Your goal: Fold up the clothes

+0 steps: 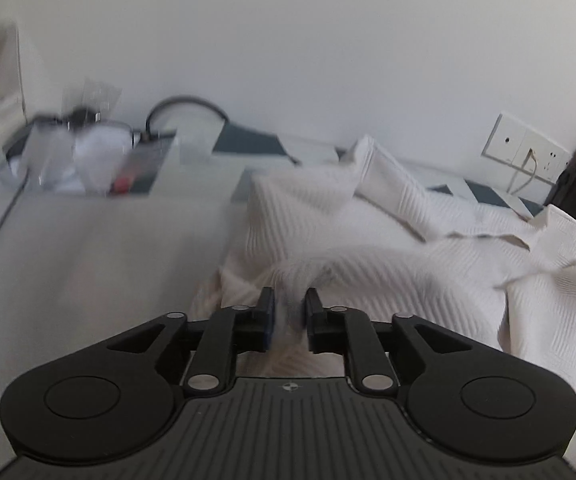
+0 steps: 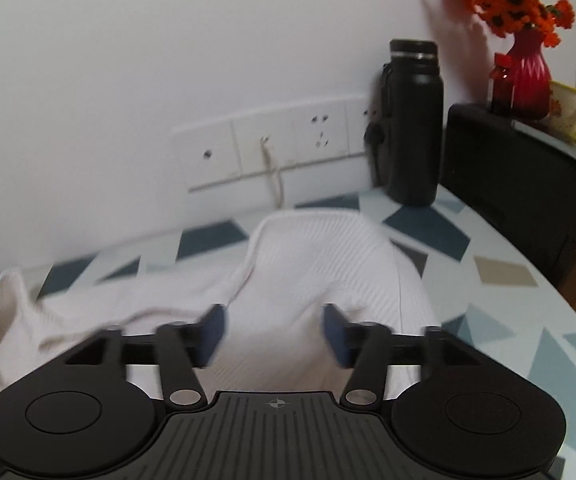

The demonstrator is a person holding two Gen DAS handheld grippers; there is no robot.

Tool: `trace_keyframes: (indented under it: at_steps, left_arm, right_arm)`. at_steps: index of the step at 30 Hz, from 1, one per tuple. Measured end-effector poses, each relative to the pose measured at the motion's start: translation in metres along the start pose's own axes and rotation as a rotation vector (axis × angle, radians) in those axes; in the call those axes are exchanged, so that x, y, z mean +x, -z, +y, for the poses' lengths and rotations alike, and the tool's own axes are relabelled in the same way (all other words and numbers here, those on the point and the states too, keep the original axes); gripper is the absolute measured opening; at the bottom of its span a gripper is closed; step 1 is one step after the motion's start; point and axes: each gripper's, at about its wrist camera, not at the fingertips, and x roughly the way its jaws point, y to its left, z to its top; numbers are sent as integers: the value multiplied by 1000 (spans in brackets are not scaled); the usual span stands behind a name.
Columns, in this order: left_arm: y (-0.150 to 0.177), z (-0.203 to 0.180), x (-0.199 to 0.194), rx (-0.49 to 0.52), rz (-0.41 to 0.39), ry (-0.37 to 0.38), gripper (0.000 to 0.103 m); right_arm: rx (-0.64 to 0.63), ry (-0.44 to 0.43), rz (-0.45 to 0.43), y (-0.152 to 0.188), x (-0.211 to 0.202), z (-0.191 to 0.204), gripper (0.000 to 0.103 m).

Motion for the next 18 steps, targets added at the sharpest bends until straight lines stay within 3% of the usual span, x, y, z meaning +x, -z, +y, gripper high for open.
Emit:
trace_keyframes:
  at_steps: [4,10,14,15,16,17,18]
  left_arm:
    - [16,-2,-15,23,47,46,48]
    - [39,-10,-29,77,86,2,63]
    - [47,-9,-30,29,115,0,63]
    - [49,-10,-31,32,118,9,63]
    - [51,-12,-32,43,121,23,63]
    - [52,-14,-33,55,124,37,61]
    - [54,-16,-35,79,122,57,33]
  right_arm:
    - [-8,-19,54,35,-30,-8,74]
    - [-20,-1,191,97,-42,-5,79]
    - [42,-17,230,114,-28,3,82]
    - [52,-22,230,115,-26,6,73]
    - [55,-24,226,116,-25,8,48]
    - [58,-27,221,116,-24,11,33]
    - [60,-20,221,115,-25,13,13]
